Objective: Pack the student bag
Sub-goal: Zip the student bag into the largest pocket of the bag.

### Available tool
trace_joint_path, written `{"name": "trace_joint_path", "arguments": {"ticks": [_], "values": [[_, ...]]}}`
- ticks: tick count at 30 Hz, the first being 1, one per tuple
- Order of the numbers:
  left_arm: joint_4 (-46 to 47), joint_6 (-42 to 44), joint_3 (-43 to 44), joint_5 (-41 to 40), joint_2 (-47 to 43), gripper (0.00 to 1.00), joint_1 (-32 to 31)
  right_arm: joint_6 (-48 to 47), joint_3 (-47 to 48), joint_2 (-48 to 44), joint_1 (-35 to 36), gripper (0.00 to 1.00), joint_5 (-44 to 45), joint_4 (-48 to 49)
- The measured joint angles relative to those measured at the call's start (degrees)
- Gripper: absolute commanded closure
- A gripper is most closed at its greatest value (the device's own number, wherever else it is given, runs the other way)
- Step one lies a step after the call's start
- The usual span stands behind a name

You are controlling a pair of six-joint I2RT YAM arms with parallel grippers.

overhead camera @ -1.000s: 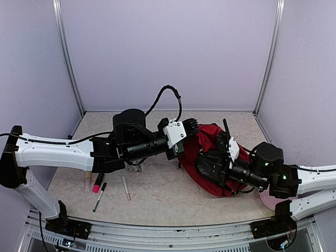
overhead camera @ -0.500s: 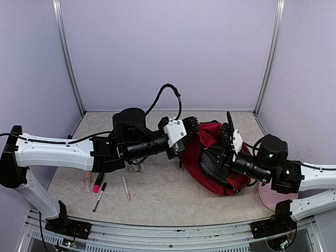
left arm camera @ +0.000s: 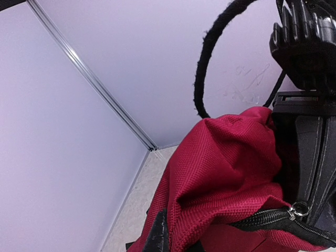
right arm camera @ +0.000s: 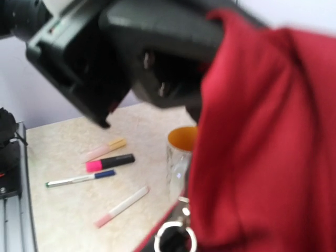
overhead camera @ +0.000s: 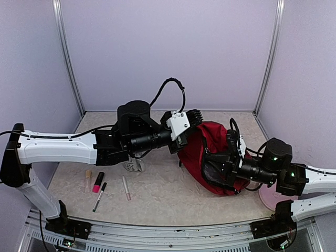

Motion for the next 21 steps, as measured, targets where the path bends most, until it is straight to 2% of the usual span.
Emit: {"name": "trace_joint_path", "arguments": {"ticks": [15, 17, 21], "values": [[-3.34, 1.05, 2.73, -1.57, 1.49, 1.0, 0.55, 11.54, -0.26, -5.22, -0.33, 1.0, -1.11, -9.81], [-4.74, 1.09, 3.87, -2.49, 1.49, 1.0, 1.22, 13.62, -0.07, -6.27, -0.33, 1.0, -0.44, -12.98], [-7.28, 1.49, 6.86, -5.25, 1.53, 1.0, 2.89, 17.7, 4.98, -7.87, -0.33, 1.0, 5.07, -26.14]]}}
